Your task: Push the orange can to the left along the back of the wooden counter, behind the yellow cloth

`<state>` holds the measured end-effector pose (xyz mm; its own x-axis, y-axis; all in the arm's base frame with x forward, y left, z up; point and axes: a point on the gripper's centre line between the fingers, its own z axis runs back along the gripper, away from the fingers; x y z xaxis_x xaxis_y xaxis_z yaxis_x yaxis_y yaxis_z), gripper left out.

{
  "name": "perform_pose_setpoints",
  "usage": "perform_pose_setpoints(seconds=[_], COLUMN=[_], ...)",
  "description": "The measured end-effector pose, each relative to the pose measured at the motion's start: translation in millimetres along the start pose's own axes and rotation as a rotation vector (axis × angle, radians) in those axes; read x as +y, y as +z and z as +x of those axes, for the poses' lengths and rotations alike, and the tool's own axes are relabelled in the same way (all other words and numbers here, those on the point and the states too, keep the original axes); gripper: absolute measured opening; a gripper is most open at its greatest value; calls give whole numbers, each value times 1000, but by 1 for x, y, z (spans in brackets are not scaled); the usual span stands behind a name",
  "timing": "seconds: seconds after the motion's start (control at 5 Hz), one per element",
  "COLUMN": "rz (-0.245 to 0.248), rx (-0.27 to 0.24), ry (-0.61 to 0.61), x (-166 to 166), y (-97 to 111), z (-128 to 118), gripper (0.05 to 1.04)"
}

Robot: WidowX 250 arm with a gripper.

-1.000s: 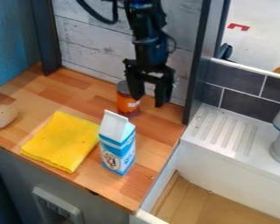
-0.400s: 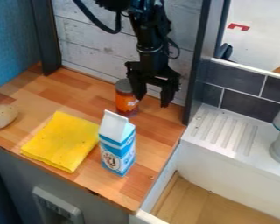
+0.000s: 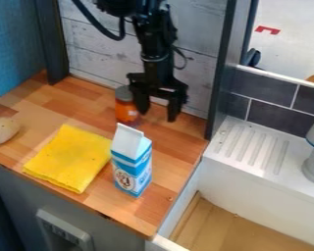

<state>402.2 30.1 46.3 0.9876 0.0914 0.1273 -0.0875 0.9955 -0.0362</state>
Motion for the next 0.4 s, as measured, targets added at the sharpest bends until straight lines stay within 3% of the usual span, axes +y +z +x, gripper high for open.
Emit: perform_pose_setpoints(seconds=[0.4], rz=[29], rx=[72], ry=[-5], x=[40], y=[4], z=[0], gripper=[998])
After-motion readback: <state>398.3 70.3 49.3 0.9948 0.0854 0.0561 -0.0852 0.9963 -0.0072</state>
